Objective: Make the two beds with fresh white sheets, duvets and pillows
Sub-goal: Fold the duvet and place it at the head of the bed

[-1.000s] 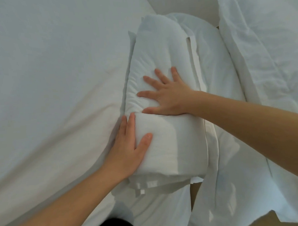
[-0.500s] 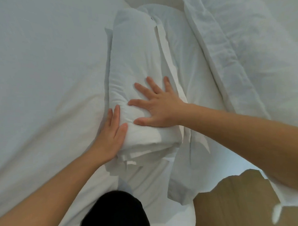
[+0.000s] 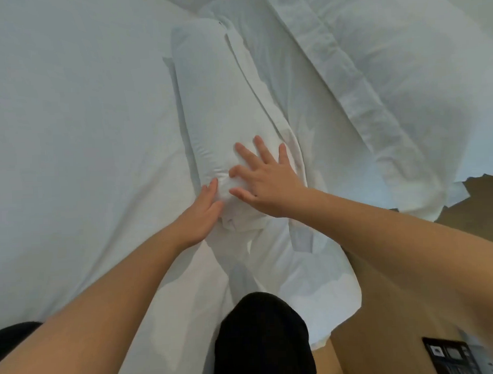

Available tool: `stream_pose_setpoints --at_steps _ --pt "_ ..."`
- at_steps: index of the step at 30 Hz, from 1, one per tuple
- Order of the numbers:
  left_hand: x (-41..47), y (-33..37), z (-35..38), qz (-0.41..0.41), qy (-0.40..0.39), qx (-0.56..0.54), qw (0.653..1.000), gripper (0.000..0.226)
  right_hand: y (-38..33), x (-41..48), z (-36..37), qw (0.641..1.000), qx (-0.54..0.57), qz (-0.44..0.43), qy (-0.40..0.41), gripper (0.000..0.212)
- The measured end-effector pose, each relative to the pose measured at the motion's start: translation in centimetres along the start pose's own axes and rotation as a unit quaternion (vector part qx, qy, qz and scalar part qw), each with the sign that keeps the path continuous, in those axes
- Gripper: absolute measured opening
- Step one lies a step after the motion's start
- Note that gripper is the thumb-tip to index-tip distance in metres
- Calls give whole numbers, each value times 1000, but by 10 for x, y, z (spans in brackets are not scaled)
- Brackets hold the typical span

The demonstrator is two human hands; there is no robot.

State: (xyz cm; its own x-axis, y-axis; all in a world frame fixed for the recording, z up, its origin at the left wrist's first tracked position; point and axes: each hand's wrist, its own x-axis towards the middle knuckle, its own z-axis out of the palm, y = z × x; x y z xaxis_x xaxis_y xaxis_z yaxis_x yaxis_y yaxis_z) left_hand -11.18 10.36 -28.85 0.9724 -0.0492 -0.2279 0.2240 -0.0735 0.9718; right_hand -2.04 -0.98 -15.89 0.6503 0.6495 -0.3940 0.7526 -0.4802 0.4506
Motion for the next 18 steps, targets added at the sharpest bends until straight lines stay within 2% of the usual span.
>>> stream_pose_setpoints --at_steps 4,7,9,11,14,18 --pt "3 9 -9 25 84 -17 996 56 -16 -4 12 985 70 114 112 63" --pt "14 5 -18 46 209 -28 977 54 -32 4 15 950 157 219 158 67" --pt "26 9 -17 50 234 -62 969 54 -32 9 13 927 210 249 187 64" --pt "42 15 -8 70 218 -103 968 54 -23 7 11 908 250 256 219 58" --pt "68 20 10 81 235 -113 962 59 -6 6 9 897 323 202 225 54" --pt "90 12 23 90 255 -55 961 57 -9 13 26 909 314 184 202 59"
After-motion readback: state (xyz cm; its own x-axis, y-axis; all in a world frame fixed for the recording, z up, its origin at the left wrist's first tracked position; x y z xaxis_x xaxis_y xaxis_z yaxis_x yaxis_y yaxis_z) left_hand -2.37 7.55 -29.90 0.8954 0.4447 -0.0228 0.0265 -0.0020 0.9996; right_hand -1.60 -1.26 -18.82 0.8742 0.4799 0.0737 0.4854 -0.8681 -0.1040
